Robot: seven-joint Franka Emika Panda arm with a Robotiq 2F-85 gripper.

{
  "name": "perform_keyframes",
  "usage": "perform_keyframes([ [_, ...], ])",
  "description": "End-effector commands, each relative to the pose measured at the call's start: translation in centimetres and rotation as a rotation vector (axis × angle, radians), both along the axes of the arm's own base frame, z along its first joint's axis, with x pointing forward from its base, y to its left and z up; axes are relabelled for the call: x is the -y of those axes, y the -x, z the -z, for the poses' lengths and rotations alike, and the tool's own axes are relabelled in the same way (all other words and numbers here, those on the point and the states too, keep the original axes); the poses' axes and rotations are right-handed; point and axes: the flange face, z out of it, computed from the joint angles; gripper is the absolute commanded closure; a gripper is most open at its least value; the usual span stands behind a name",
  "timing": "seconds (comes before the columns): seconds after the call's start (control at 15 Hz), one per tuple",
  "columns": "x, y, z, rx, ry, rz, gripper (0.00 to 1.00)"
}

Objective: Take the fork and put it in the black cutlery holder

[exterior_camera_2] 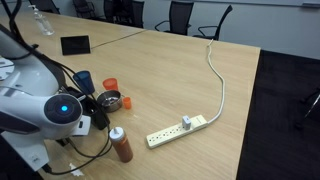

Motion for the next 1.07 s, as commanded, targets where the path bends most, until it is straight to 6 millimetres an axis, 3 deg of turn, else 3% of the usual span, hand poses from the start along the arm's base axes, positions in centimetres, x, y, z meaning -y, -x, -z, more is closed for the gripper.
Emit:
perform_keyframes([
  [0.0,0.4,-0.2,-0.1,0.019,-0.036,0.015,0.99],
  [0.47,1.4,0.4,-2.2,0.043,-0.056,0.011,0.99],
  [1.0,4.2,0.8,-7.9,0.173,-0.072,0.066,0.99],
])
